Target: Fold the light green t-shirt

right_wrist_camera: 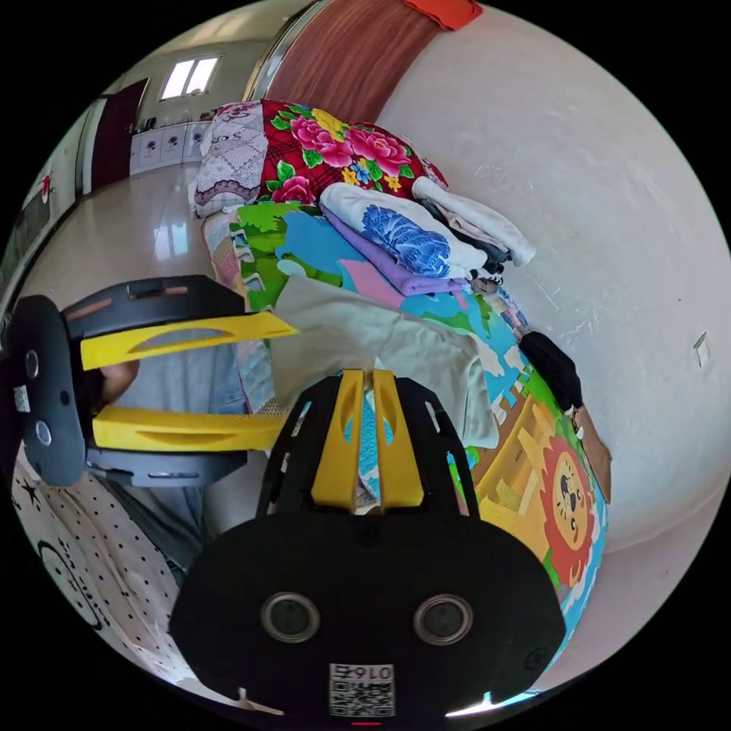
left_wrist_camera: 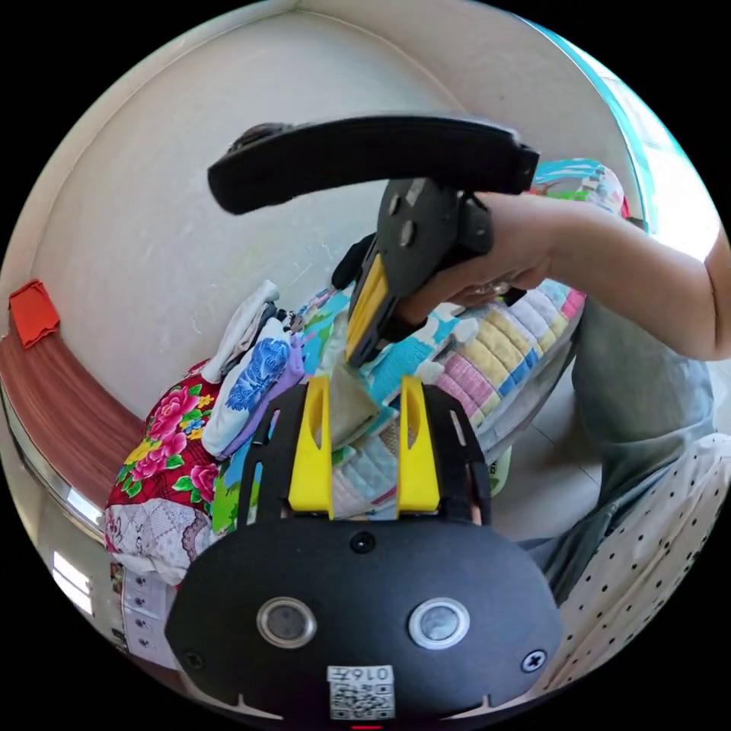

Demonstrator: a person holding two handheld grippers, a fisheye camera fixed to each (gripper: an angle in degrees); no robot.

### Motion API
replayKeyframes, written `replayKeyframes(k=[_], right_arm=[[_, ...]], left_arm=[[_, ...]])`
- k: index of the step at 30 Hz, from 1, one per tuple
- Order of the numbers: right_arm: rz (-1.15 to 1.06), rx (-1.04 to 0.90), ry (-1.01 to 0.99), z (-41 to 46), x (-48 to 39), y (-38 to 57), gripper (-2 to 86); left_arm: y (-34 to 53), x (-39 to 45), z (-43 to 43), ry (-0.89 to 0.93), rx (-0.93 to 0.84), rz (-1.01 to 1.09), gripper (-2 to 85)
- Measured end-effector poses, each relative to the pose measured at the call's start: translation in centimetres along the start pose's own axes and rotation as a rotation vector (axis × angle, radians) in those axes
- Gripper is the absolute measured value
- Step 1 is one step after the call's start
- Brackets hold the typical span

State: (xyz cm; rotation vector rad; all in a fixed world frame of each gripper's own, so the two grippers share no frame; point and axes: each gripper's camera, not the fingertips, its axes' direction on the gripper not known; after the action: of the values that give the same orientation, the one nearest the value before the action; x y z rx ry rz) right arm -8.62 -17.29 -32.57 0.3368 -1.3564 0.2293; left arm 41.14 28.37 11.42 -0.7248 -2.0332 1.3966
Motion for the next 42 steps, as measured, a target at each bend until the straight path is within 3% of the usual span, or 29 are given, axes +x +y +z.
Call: replayKeyframes(k=[2,6,9,15,19,24,26,31,42], right_arm=[[-0.009,-0.009,-0.007,0.3,0.4,0.0,0.7],[-0.041,-0.017,-0.019,0.5,0.7,-0.1,0.7],[-0.076,-0.022,-0.002,0.5,0.6,-0.4,0.7],[-0.102,-0.02,-0.016,0.8,0.5,-0.2,0.8],[-0.154,0.022,-0.022,0.6,-0.2,0.4,1.4],[-0.222,0.155,0.09,1.1,-2.2,2.0,4.2],[-0.204,0.207,0.162,1.8,-3.5,2.5,10.3],[-0.221,0.225,0.291,4.1,-6.8,0.5,14.0],[-0.325,-0.047,0.502,11.3,-7.4,-4.4,9.9]], left_arm=[[-0.2,0.9,-0.5,-0.017,0.005,0.007,12.4],[-0.5,0.7,2.8,-0.251,-0.15,0.032,12.1],[-0.2,-0.7,5.3,-0.193,-0.203,0.032,11.4],[1.0,-3.2,7.9,-0.268,-0.224,0.069,7.2],[2.0,-6.4,8.7,-0.162,-0.198,0.108,4.4],[3.3,-16.5,9.5,0.267,-0.136,-0.048,3.6],[3.6,-19.3,9.9,0.326,-0.121,-0.081,3.6],[4.5,-22.8,10.5,0.278,-0.13,-0.043,3.5],[9.9,-28.0,12.1,0.278,-0.132,0.033,3.8]])
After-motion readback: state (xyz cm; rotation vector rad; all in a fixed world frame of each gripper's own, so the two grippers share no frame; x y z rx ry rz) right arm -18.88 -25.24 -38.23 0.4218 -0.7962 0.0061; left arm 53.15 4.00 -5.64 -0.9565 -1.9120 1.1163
